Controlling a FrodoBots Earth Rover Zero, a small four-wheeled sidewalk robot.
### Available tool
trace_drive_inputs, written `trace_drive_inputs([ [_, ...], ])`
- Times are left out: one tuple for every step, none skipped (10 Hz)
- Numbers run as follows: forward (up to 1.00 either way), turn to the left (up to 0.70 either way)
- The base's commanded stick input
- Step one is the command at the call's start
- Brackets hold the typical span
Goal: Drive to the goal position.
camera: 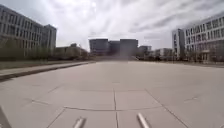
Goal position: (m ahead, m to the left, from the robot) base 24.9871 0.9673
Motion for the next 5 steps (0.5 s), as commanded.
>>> trace_drive_inputs([
  [1.0,0.0],
  [1.0,0.0],
  [1.0,0.0],
  [1.0,0.0],
  [1.0,0.0],
])
